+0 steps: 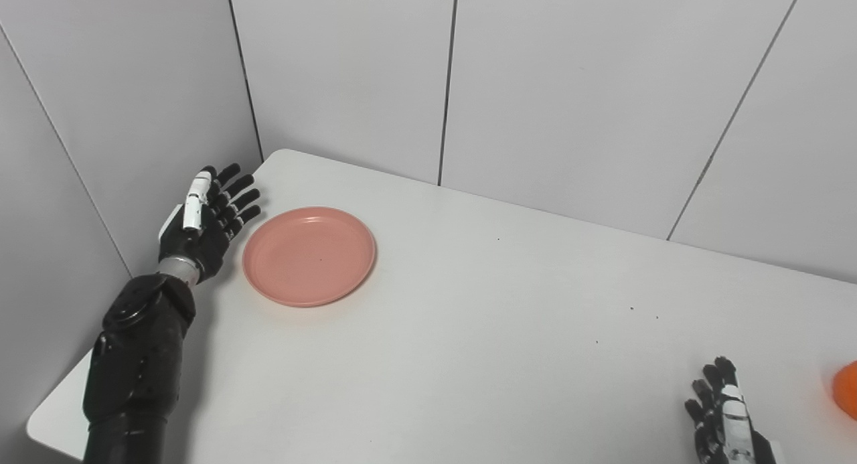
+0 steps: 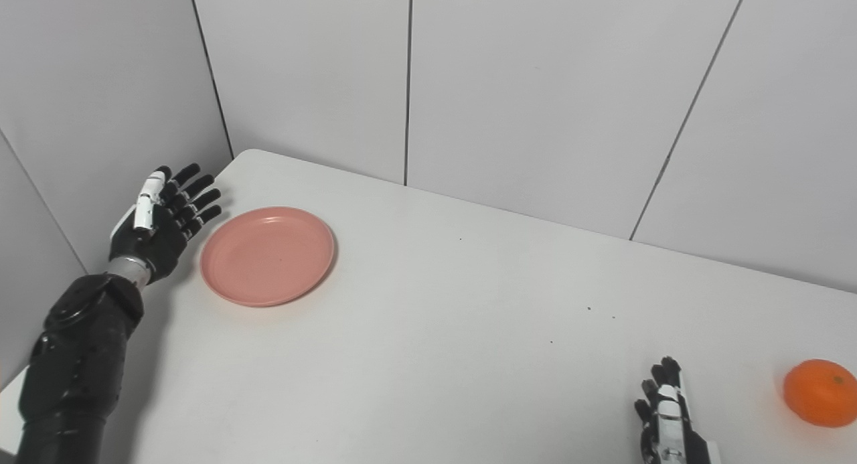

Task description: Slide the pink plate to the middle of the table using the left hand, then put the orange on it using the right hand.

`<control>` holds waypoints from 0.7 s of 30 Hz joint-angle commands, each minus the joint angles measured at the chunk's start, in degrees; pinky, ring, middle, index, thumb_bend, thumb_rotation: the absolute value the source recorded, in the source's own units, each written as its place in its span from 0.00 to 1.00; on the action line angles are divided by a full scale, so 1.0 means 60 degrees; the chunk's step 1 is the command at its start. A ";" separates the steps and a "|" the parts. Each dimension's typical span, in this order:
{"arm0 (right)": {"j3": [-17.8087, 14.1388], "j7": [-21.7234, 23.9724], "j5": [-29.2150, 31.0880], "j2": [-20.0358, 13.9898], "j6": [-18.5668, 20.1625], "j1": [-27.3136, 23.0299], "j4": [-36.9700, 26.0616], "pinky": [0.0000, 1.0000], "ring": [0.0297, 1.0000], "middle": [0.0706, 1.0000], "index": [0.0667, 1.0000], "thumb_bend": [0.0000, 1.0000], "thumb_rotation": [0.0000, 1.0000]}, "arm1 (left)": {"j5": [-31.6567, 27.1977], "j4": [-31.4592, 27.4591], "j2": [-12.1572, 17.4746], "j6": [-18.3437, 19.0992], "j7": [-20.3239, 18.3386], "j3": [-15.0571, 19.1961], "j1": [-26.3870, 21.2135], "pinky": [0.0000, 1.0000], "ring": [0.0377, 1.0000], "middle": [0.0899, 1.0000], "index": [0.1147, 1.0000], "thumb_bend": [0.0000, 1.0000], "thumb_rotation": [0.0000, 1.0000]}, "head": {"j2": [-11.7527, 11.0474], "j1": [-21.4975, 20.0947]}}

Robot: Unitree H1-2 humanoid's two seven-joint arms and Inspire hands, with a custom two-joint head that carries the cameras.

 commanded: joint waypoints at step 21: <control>-0.0082 0.0069 0.0112 -0.0124 -0.0110 -0.0173 -0.0356 1.00 1.00 1.00 1.00 0.08 1.00 | -0.0091 0.0118 -0.0120 -0.0449 0.0057 0.0101 -0.0187 0.88 0.88 0.88 0.86 0.28 1.00 | 0.0039 0.0113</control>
